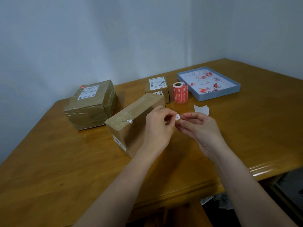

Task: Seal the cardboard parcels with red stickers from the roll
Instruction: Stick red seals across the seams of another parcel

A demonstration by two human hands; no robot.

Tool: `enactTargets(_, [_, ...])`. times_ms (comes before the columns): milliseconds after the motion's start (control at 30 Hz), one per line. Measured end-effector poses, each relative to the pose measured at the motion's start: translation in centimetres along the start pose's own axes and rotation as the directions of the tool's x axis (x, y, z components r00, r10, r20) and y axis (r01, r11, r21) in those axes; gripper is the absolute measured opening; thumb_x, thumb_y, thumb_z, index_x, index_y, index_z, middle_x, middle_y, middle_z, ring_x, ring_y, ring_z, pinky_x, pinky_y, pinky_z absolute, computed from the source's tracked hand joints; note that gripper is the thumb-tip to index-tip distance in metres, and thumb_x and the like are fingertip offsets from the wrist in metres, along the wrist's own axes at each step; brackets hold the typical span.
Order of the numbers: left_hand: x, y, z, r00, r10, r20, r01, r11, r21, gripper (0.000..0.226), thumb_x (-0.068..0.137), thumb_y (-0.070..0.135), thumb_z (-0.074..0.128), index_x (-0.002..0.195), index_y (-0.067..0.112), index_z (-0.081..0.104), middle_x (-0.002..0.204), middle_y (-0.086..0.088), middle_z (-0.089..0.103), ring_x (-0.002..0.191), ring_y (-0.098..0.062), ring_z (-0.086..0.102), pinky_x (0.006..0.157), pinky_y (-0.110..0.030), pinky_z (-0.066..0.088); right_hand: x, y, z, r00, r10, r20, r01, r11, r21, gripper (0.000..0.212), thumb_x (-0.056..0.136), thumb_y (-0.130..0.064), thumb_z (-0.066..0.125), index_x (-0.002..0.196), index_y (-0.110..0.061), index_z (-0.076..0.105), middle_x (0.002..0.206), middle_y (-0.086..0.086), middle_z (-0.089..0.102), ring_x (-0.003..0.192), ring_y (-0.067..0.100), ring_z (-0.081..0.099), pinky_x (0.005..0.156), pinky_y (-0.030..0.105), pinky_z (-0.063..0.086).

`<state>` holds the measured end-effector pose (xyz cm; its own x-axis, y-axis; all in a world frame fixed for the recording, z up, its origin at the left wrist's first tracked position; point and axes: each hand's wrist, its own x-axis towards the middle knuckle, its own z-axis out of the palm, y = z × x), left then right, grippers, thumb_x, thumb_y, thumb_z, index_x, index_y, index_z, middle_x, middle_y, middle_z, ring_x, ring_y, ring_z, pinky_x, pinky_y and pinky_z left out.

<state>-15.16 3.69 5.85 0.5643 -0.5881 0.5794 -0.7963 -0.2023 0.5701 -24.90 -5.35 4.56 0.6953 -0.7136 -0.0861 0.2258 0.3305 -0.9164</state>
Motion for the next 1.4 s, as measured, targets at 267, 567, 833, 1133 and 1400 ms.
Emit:
enactTargets(267, [1.0, 1.0, -0.4, 0.785, -0.559, 0.268, 0.604, 0.593, -0.532, 0.021, 0.080, 0.004, 0.075, 0.100, 0.009, 0.071, 0.086, -0.009, 0.074, 0.076, -0.016, 0.072, 0.071, -0.026, 0.059, 0.0, 0.4, 0.1, 0.980, -0.201, -0.010, 0.196, 0.963, -0.185, 0.018, 0.078, -0.012, 0.074, 0.094, -0.020, 0.074, 0.084, -0.007, 0.075, 0.079, 0.003, 0.070, 0.066, 0.014, 0.052])
enactTargets(567, [0.6, 0.0, -0.7, 0.623, -0.487, 0.612, 0.762, 0.204, -0.614, 0.015, 0.081, 0.005, 0.071, 0.096, 0.004, 0.073, 0.090, -0.013, 0.072, 0.082, -0.021, 0.069, 0.075, -0.030, 0.058, 0.6, 0.8, 0.2, 0.985, -0.165, 0.048, 0.171, 0.971, -0.167, 0.009, 0.089, -0.011, 0.064, 0.090, -0.017, 0.071, 0.091, 0.001, 0.073, 0.089, 0.014, 0.068, 0.075, 0.024, 0.054])
enactTargets(833, [0.9, -0.2, 0.0, 0.708, -0.502, 0.496, 0.689, 0.340, -0.640, 0.026, 0.081, 0.003, 0.072, 0.107, 0.004, 0.071, 0.092, -0.013, 0.074, 0.079, -0.019, 0.071, 0.072, -0.028, 0.056, 0.9, 1.0, 0.6, 0.995, -0.095, -0.034, 0.092, 0.992, -0.082, 0.022, 0.094, -0.005, 0.056, 0.093, -0.018, 0.074, 0.087, 0.002, 0.075, 0.084, 0.015, 0.070, 0.076, 0.026, 0.056])
enactTargets(1133, [2.0, -0.2, 2.6, 0.744, -0.555, 0.373, 0.664, 0.548, -0.509, 0.013, 0.085, 0.005, 0.070, 0.093, 0.011, 0.077, 0.087, -0.005, 0.076, 0.085, -0.019, 0.072, 0.079, -0.031, 0.060, 2.1, 1.5, -1.4, 0.906, -0.406, 0.120, 0.326, 0.490, -0.808, 0.039, 0.090, -0.010, 0.064, 0.125, -0.029, 0.063, 0.116, -0.010, 0.065, 0.108, 0.002, 0.055, 0.089, 0.013, 0.044])
enactTargets(1400, [3.5, -0.4, 5.0, 0.643, -0.601, 0.475, 0.749, 0.361, -0.556, 0.012, 0.080, 0.008, 0.075, 0.092, 0.007, 0.075, 0.094, -0.012, 0.074, 0.089, -0.022, 0.070, 0.082, -0.032, 0.058, 4.1, 0.7, -3.2, 0.919, -0.390, 0.060, 0.321, 0.648, -0.690, 0.040, 0.075, -0.020, 0.079, 0.114, -0.025, 0.068, 0.090, -0.015, 0.064, 0.081, 0.000, 0.061, 0.068, 0.008, 0.050])
